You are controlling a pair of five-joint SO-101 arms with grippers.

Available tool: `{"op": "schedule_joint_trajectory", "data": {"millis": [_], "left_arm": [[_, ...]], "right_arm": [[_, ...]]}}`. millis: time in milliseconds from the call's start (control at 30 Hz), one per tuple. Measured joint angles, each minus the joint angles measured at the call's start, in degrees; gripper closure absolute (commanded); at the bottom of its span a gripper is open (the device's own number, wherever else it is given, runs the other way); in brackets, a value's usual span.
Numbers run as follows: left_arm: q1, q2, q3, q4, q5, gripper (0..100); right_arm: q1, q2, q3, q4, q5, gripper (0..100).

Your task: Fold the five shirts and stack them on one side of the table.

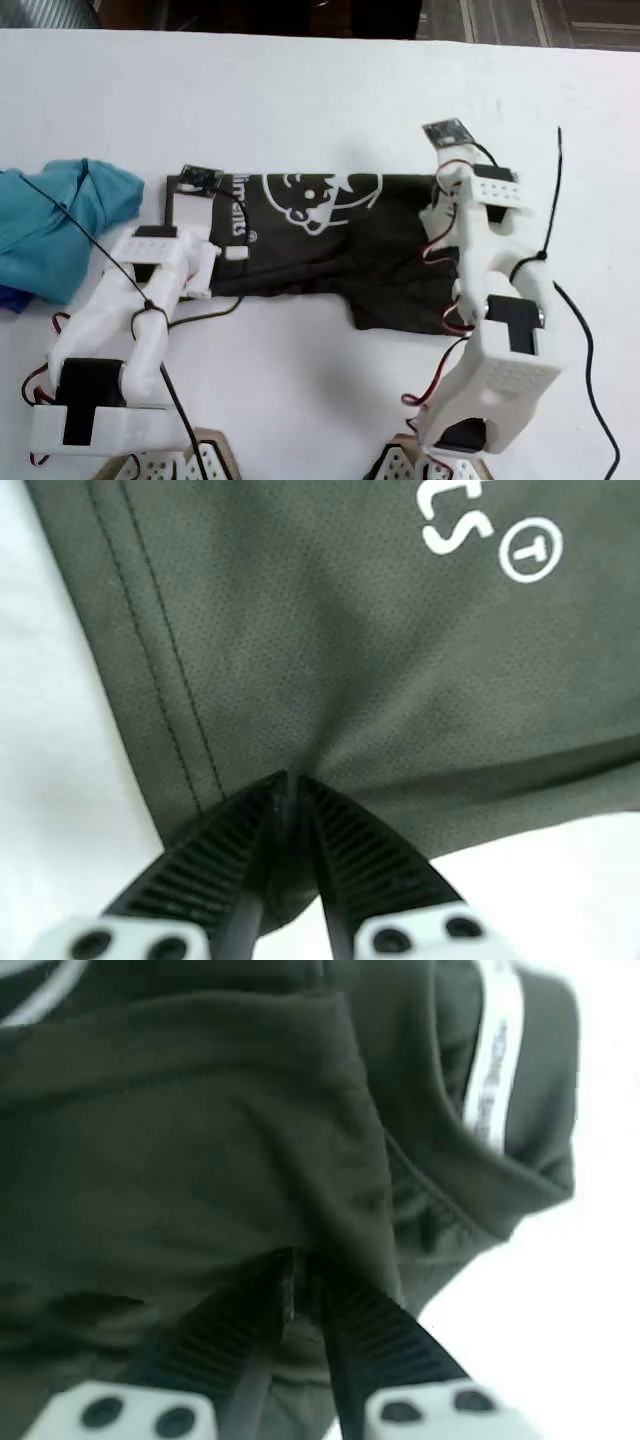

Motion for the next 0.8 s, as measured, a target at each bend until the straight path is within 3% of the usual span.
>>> {"op": "schedule_joint_trajectory", "data": {"millis": [200,467,800], "left_arm": [[0.0,0.0,0.0,0.0,0.0,97],[0.0,0.0,0.0,0.0,0.0,97],[0.0,0.0,0.0,0.0,0.0,97]], "right_arm": [[4.22,-0.18,0.0,2.37,7.21,97.8],[3.78,-9.67,0.0,6.51,8.09,97.8],[-13.1,-18.2,6.42,11.34,0.26,97.8]]}}
